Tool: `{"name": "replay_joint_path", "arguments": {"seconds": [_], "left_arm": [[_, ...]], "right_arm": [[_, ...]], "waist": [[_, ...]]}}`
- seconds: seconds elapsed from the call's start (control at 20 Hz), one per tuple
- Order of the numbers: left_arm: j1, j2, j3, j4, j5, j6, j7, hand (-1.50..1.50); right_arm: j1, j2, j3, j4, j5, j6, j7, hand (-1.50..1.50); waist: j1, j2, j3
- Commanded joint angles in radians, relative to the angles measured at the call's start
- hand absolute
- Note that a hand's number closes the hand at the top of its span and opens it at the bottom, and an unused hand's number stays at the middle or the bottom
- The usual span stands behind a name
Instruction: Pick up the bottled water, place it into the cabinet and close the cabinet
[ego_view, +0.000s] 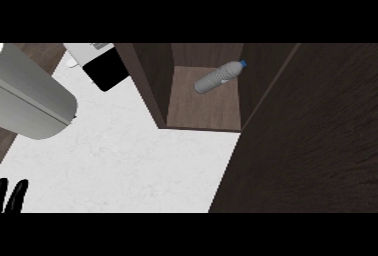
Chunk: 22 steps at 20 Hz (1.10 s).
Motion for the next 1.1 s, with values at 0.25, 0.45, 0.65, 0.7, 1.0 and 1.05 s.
{"name": "replay_joint_path", "arguments": {"seconds": [0.25, 0.45, 0.65, 0.7, 1.0, 1.05], "left_arm": [[0.09, 0.055, 0.127, -0.002, 0.105, -0.144, -0.034, -1.5], [0.181, 0.055, 0.173, -0.001, 0.13, -0.221, -0.078, -1.5], [0.235, 0.065, 0.244, 0.009, 0.201, -0.288, -0.084, -1.5], [0.232, 0.061, 0.256, 0.022, 0.2, -0.305, -0.09, -1.5], [0.294, 0.063, 0.346, 0.031, 0.26, -0.388, -0.085, -1.5], [0.303, 0.094, 0.416, 0.027, 0.328, -0.422, -0.082, -1.5]], "right_arm": [[-0.17, 0.256, 0.167, 0.104, -0.098, -0.041, 0.131, 1.5], [-0.314, 0.312, 0.174, 0.097, -0.128, -0.147, 0.292, 1.5], [-0.536, 0.316, 0.133, 0.237, -0.194, -0.281, 0.332, 1.5], [-0.582, 0.316, 0.101, 0.28, -0.227, -0.296, 0.314, 1.5], [-0.845, 0.317, -0.048, 0.383, -0.414, -0.388, 0.402, 1.5], [-0.852, 0.317, -0.096, 0.414, -0.462, -0.365, 0.372, 1.5]], "waist": [[0.022, 0.002, -0.004], [0.02, -0.002, -0.004], [0.02, 0.002, -0.003], [0.004, 0.001, -0.002], [-0.004, 0.0, -0.001], [0.002, 0.001, -0.001]]}}
